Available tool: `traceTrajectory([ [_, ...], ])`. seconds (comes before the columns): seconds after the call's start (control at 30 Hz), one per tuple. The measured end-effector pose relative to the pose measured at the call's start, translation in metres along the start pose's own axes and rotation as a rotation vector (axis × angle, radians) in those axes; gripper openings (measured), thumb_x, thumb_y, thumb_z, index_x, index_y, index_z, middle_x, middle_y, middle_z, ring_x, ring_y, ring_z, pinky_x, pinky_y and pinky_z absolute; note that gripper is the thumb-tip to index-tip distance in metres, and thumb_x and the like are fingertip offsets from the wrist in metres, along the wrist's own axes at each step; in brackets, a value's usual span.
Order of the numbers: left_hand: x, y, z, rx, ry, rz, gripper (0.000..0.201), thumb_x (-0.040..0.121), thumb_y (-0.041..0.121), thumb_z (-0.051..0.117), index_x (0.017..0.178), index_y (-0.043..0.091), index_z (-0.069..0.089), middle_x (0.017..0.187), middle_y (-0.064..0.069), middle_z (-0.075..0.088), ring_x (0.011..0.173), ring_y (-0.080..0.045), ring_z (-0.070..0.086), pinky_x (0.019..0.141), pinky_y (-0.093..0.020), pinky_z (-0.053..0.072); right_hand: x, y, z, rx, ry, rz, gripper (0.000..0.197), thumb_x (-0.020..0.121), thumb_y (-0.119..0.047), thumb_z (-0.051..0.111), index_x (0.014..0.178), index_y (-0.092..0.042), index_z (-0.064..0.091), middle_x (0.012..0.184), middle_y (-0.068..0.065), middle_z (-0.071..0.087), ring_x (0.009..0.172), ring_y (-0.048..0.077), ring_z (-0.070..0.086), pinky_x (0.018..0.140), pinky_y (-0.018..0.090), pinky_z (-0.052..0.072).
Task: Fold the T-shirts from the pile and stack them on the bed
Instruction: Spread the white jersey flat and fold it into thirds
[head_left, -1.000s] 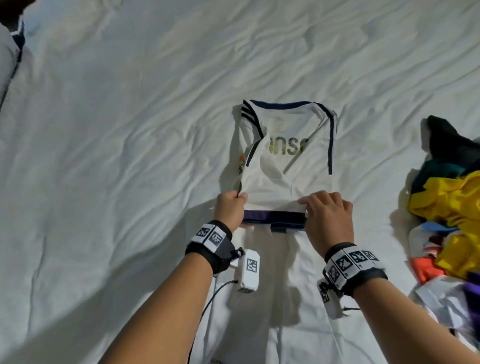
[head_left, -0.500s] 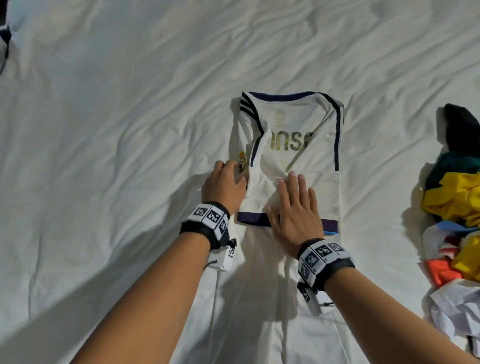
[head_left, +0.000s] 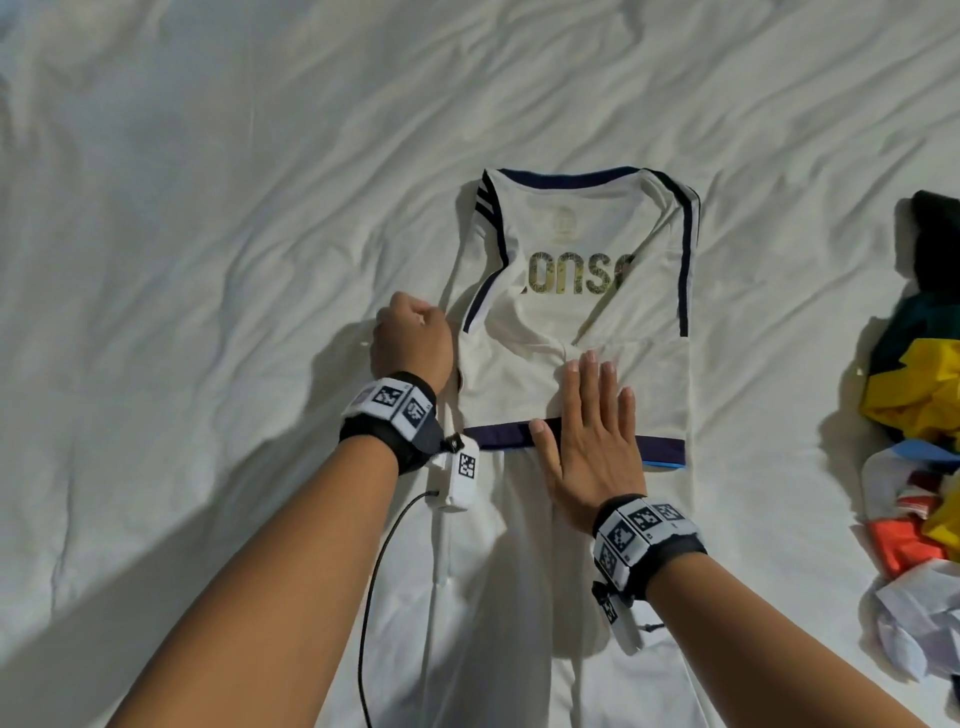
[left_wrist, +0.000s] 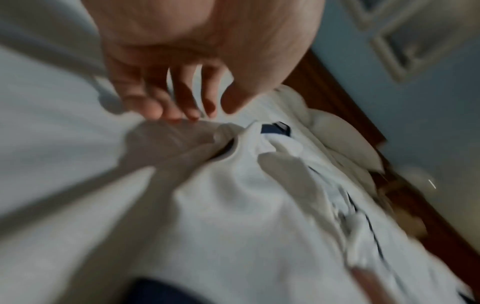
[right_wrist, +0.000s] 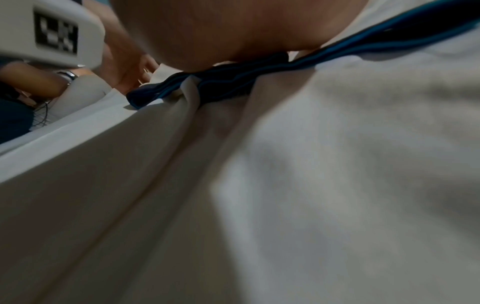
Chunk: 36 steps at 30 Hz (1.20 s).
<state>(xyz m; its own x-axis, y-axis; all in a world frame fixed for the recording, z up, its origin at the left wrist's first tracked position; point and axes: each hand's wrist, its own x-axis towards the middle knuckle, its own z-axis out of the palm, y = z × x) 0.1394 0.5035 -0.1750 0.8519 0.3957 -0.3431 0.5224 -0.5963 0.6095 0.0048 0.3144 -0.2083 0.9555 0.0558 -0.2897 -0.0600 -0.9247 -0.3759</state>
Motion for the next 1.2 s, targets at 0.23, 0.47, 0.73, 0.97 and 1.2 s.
traceTrajectory([
  [0.23, -0.01, 0.009, 0.011, 0.269, -0.216, 0.325, 0.049, 0.088, 0.067, 0.053, 0.102, 0.021, 0.063, 0.1, 0.001, 0.068, 0.095, -0.027, 0.061, 0.086, -0.041, 0.051, -0.007, 0.002, -0.013, -0.141, 0.028, -0.182, 0.072, 0.068, -0.032, 0.066, 0.136, -0.017, 0.047, 0.157, 0.015, 0.031, 0.152, 0.037, 0.018, 0.122, 0.063, 0.006],
  [0.47, 0.014, 0.009, 0.011, 0.06, -0.224, 0.205, 0.039, 0.103, 0.03, 0.053, 0.068, 0.013, 0.044, 0.063, 0.0, 0.047, 0.063, -0.023, 0.045, 0.059, -0.035, 0.031, -0.007, 0.007, -0.027, -0.138, 0.32, -0.38, 0.041, 0.084, -0.017, 0.037, 0.106, -0.017, 0.072, 0.095, -0.001, 0.064, 0.091, 0.025, 0.06, 0.11, 0.055, 0.031],
  [0.73, 0.021, 0.015, 0.014, -0.051, -0.316, 0.073, 0.027, 0.097, 0.024, 0.057, 0.073, 0.016, 0.049, 0.072, 0.002, 0.054, 0.072, -0.023, 0.051, 0.062, -0.031, 0.037, -0.018, 0.0, -0.038, -0.09, 0.161, -0.288, 0.025, 0.088, -0.031, 0.049, 0.099, -0.018, 0.066, 0.102, 0.001, 0.059, 0.093, 0.027, 0.054, 0.096, 0.046, 0.037],
  [0.97, 0.011, 0.006, 0.012, -0.037, -0.243, 0.091, 0.033, 0.097, 0.038, 0.059, 0.079, 0.01, 0.056, 0.071, -0.001, 0.057, 0.073, -0.027, 0.056, 0.07, -0.036, 0.045, -0.004, -0.001, -0.034, 0.297, 0.103, 0.382, 0.034, 0.1, -0.039, 0.049, 0.129, -0.023, 0.044, 0.103, 0.0, 0.063, 0.108, 0.026, 0.052, 0.097, 0.041, 0.028],
  [1.2, 0.009, 0.007, 0.007, -0.199, -0.148, 0.082, 0.035, 0.1, 0.022, 0.056, 0.069, 0.011, 0.047, 0.062, -0.002, 0.046, 0.06, -0.022, 0.042, 0.057, -0.032, 0.034, -0.016, -0.011, -0.05, 0.648, 0.187, 0.276, 0.035, 0.088, -0.005, 0.049, 0.117, -0.026, 0.046, 0.058, 0.003, 0.053, 0.056, 0.019, 0.052, 0.059, 0.039, 0.047],
])
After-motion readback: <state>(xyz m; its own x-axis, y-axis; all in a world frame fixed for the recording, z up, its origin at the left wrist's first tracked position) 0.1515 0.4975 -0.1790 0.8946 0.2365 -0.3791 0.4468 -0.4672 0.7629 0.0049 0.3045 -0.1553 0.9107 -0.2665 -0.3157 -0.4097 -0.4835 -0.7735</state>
